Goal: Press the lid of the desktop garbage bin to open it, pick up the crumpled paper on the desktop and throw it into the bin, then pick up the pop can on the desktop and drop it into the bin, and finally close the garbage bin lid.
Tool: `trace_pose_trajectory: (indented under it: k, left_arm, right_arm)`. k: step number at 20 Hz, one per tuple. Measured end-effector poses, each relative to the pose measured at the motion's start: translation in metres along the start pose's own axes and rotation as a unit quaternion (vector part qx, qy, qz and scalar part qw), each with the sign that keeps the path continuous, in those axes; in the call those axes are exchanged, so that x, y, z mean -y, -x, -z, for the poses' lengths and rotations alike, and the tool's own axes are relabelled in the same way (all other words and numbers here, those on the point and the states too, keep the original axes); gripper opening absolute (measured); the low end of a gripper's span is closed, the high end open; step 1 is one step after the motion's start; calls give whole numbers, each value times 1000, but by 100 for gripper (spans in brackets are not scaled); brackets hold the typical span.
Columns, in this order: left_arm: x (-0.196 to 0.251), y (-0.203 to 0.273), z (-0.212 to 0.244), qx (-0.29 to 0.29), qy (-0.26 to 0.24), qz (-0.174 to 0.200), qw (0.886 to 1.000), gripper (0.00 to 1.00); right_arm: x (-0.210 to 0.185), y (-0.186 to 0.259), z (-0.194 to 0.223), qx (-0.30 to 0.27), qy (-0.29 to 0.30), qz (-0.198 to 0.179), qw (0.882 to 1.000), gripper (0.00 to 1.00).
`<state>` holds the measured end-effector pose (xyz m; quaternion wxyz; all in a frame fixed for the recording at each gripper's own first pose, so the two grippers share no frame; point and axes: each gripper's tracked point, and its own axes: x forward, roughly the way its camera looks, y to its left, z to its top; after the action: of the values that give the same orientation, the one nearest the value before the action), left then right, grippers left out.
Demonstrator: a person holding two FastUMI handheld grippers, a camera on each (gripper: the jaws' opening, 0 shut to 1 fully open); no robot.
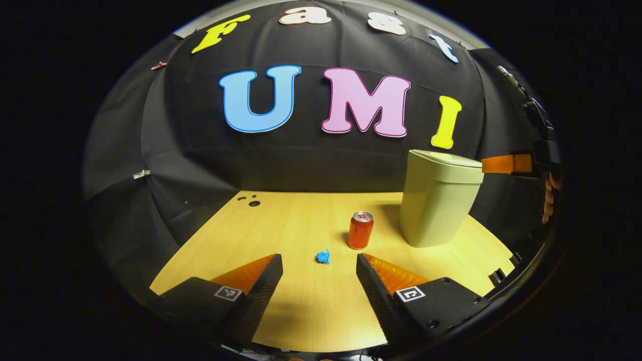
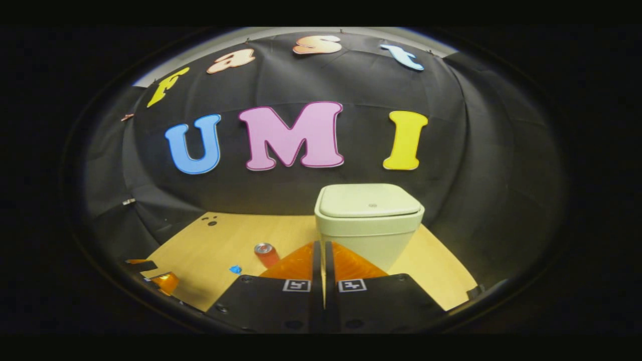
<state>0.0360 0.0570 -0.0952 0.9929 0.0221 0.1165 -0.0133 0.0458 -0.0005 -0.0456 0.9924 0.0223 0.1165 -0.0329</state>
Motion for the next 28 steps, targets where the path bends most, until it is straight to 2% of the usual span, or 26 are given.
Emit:
trace_pose_trajectory:
  k: [1, 5, 7, 8, 9, 11, 13, 20, 28]
  left_arm:
    - [-2, -3, 4, -5, 0, -2, 1000, 95]
    - [-7, -25, 19, -27, 14, -10, 999, 95]
    - [-8, -41, 27, -41, 20, -18, 999, 95]
    - [-10, -49, 32, -48, 23, -22, 998, 95]
    - [-11, -59, 34, -54, 28, -25, 998, 95]
    - [-15, -84, 40, -68, 38, -31, 997, 92]
    - [-19, -103, 47, -80, 43, -37, 995, 95]
    - [-7, -181, 73, -129, 52, -27, 990, 96]
    - [8, -241, 108, -171, 13, -26, 985, 96]
  right_arm:
    - [1, 2, 6, -4, 2, 2, 1000, 10]
    - [5, 0, 38, -47, -6, -2, 999, 7]
    - [6, -2, 53, -70, -18, -12, 997, 22]
    - [7, -2, 60, -80, -23, -18, 996, 36]
    - [8, -2, 66, -89, -21, -20, 996, 45]
    - [9, -7, 81, -106, -18, -27, 994, 74]
    - [12, -3, 85, -115, -12, -32, 993, 100]
    - [30, -10, 112, -155, 6, -39, 987, 99]
    - [54, -20, 129, -186, 1, -26, 982, 99]
